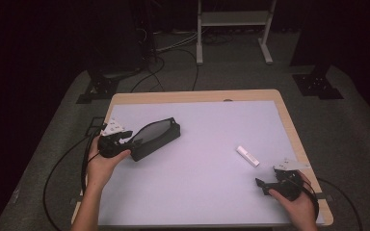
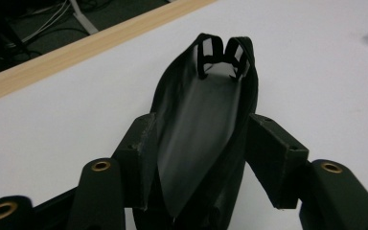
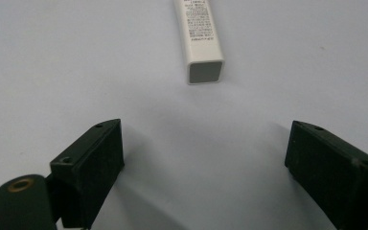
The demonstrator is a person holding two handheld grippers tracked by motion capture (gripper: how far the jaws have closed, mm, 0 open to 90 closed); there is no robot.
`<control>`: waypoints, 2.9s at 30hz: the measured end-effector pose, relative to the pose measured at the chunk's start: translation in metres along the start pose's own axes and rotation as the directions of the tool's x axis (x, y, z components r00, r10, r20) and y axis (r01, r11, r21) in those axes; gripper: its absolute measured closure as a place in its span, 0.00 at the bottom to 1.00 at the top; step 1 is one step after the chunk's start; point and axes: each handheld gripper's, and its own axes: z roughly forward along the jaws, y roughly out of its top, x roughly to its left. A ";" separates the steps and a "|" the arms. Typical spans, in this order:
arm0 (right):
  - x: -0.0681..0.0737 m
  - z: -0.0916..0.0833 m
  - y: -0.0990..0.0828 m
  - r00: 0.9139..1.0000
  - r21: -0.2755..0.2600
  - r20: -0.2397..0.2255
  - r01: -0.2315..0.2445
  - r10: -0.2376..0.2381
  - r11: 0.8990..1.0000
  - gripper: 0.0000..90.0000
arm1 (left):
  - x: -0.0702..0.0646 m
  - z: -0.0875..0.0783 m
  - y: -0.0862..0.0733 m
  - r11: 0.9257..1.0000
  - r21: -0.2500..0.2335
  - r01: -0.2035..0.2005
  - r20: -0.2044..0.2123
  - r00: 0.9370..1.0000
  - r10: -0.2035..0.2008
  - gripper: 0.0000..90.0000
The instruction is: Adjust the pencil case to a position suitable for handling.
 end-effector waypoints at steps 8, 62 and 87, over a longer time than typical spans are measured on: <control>0.000 0.000 0.000 1.000 -0.001 0.000 0.000 0.000 1.000 0.13 | 0.007 0.011 0.004 1.000 -0.001 0.003 0.003 1.000 -0.003 0.55; 0.000 0.000 0.000 1.000 0.000 0.001 0.002 -0.002 1.000 0.13 | 0.032 0.078 0.007 0.997 0.080 0.004 0.040 0.999 -0.007 0.93; 0.000 0.000 0.000 1.000 -0.001 -0.002 0.000 0.000 1.000 0.13 | 0.018 0.067 0.019 1.000 0.028 0.013 0.172 0.985 -0.017 0.98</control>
